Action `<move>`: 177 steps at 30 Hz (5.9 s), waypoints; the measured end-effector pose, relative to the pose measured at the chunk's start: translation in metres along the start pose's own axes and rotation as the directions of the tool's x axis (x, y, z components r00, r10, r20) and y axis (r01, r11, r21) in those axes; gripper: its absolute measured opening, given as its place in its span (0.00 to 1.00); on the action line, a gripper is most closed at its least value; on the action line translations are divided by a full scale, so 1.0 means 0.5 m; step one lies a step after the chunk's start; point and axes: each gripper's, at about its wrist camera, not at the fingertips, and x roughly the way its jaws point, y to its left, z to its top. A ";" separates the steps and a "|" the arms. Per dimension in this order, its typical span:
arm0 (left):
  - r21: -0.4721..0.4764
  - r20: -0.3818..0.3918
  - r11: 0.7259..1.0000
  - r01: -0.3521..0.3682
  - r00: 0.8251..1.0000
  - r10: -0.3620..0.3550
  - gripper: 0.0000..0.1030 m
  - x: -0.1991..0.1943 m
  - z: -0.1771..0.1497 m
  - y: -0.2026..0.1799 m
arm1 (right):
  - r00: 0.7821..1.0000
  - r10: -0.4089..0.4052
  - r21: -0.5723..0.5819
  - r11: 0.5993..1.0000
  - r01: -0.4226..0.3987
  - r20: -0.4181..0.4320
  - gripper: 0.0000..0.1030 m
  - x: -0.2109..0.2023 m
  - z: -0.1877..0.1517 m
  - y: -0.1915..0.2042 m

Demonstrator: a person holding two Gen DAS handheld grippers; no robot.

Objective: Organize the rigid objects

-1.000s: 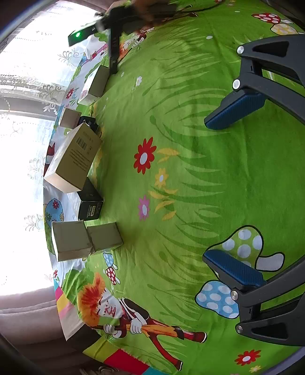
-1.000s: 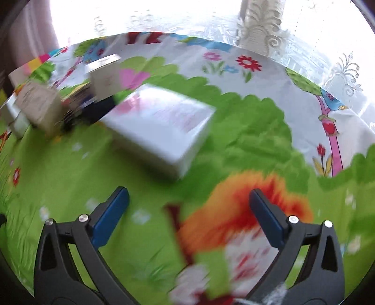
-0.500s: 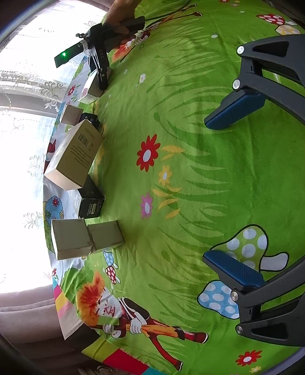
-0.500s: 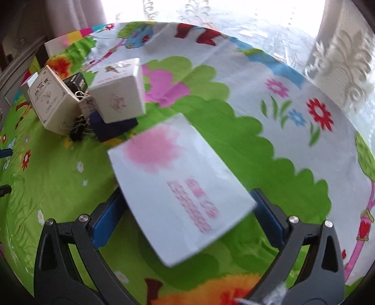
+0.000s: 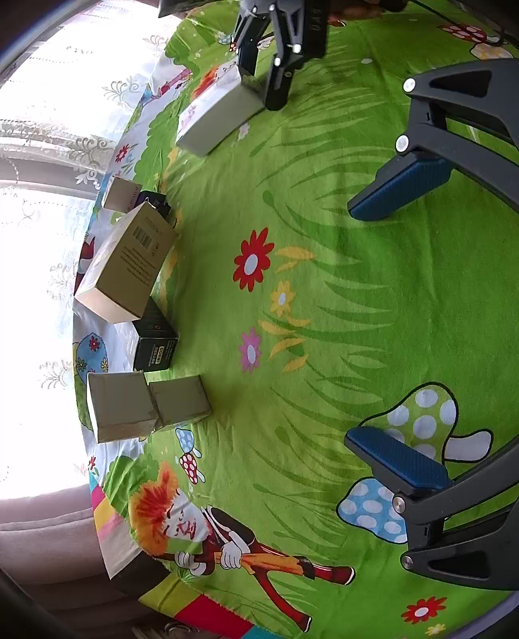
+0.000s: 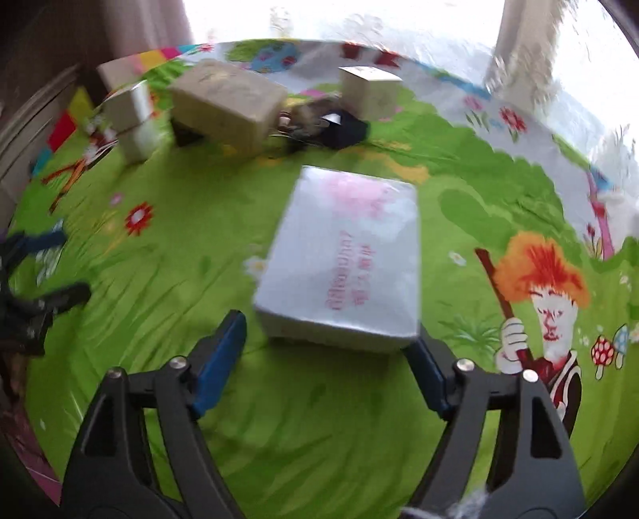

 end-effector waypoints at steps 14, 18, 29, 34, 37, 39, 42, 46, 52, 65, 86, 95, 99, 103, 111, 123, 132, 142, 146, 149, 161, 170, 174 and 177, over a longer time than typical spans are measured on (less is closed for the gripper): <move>-0.081 -0.057 0.995 0.055 0.997 -0.059 1.00 0.033 0.069 -0.011 | 0.996 -0.071 0.123 0.990 0.064 0.055 0.68 0.017 0.024 -0.010; -0.426 0.063 0.861 0.277 0.959 -0.277 1.00 0.037 0.144 0.009 | 0.995 -0.082 0.129 0.989 0.075 0.051 0.69 0.016 0.025 -0.007; -0.769 0.092 0.636 0.055 0.995 0.025 1.00 0.132 0.319 -0.039 | 0.996 -0.080 0.134 0.988 0.073 0.050 0.70 0.020 0.025 -0.011; -0.590 -0.035 0.804 0.068 0.993 -0.109 0.75 0.193 0.345 -0.062 | 0.996 -0.070 0.144 0.988 0.062 0.052 0.70 0.019 0.024 -0.015; -0.433 -0.059 0.893 0.124 0.985 -0.165 0.73 0.164 0.324 -0.069 | 0.996 -0.066 0.148 0.987 0.057 0.054 0.70 0.018 0.025 -0.016; -0.323 -0.144 0.928 0.187 0.959 -0.243 0.72 0.149 0.310 -0.055 | 0.996 -0.068 0.147 0.987 0.059 0.053 0.70 0.018 0.025 -0.015; -0.200 -0.330 0.943 0.265 0.889 -0.319 0.70 0.159 0.306 -0.035 | 0.996 -0.071 0.144 0.988 0.063 0.051 0.70 0.019 0.025 -0.013; -0.162 -0.291 0.976 0.145 0.938 -0.188 0.83 0.153 0.311 -0.004 | 0.996 -0.073 0.142 0.988 0.065 0.050 0.70 0.019 0.026 -0.013; -0.131 -0.099 0.990 0.041 0.994 -0.055 0.83 0.146 0.331 -0.050 | 0.996 -0.076 0.138 0.988 0.069 0.049 0.70 0.020 0.026 -0.012; 0.105 -0.189 0.970 0.221 0.962 -0.199 0.52 0.055 0.162 -0.090 | 0.996 -0.074 0.140 0.988 0.066 0.050 0.70 0.020 0.026 -0.012; 0.103 -0.013 0.993 0.050 0.999 -0.049 1.00 0.082 0.149 -0.053 | 0.994 -0.104 0.190 0.976 0.107 -0.026 0.93 0.065 0.077 -0.016; 0.097 -0.007 0.994 0.048 0.999 -0.047 1.00 0.088 0.151 -0.056 | 0.989 -0.145 0.230 0.963 0.138 0.011 0.90 0.054 0.063 -0.013; 0.093 -0.006 0.995 0.044 0.999 -0.044 0.99 0.089 0.151 -0.058 | 0.989 -0.145 0.229 0.964 0.138 0.010 0.89 0.057 0.065 -0.015; 0.111 0.042 0.992 0.060 0.997 -0.065 0.58 0.070 0.143 -0.060 | 0.987 -0.158 0.232 0.962 0.146 0.033 0.67 0.046 0.062 -0.007; 0.125 0.040 0.988 0.093 0.994 -0.098 0.51 -0.021 0.033 -0.061 | 0.987 -0.155 0.225 0.964 0.144 0.034 0.67 -0.044 -0.051 0.083; 0.076 0.502 0.997 -0.021 0.865 -0.020 0.51 -0.348 0.036 -0.105 | 0.730 -0.372 0.348 0.917 0.195 0.573 0.67 -0.380 -0.125 0.164; 0.134 0.664 0.988 -0.078 0.747 -0.031 0.51 -0.454 -0.028 -0.163 | 0.543 -0.431 0.337 0.902 0.268 0.721 0.67 -0.500 -0.183 0.236; 0.131 0.655 0.987 -0.091 0.756 -0.017 0.51 -0.489 -0.084 -0.133 | 0.535 -0.381 0.281 0.924 0.260 0.754 0.67 -0.523 -0.189 0.273; 0.115 0.660 0.988 -0.107 0.752 0.004 0.51 -0.502 -0.108 -0.109 | 0.542 -0.339 0.244 0.939 0.241 0.769 0.67 -0.526 -0.186 0.299; 0.103 0.662 0.987 -0.123 0.749 0.024 0.51 -0.507 -0.128 -0.088 | 0.550 -0.298 0.200 0.952 0.233 0.780 0.67 -0.525 -0.184 0.329; -0.026 0.633 0.985 -0.170 0.760 0.148 0.51 -0.517 -0.215 0.050 | 0.616 -0.105 -0.016 0.982 0.188 0.780 0.67 -0.496 -0.171 0.463; -0.163 0.620 0.961 -0.225 0.734 0.277 0.51 -0.557 -0.280 0.164 | 0.636 0.072 -0.219 0.963 0.155 0.768 0.67 -0.478 -0.141 0.583; -0.228 0.573 0.946 -0.230 0.754 0.321 0.51 -0.563 -0.308 0.216 | 0.663 0.188 -0.329 0.940 0.093 0.725 0.67 -0.462 -0.128 0.642; -0.286 0.507 0.933 -0.216 0.792 0.339 0.51 -0.561 -0.331 0.261 | 0.700 0.277 -0.413 0.910 0.028 0.658 0.67 -0.440 -0.112 0.685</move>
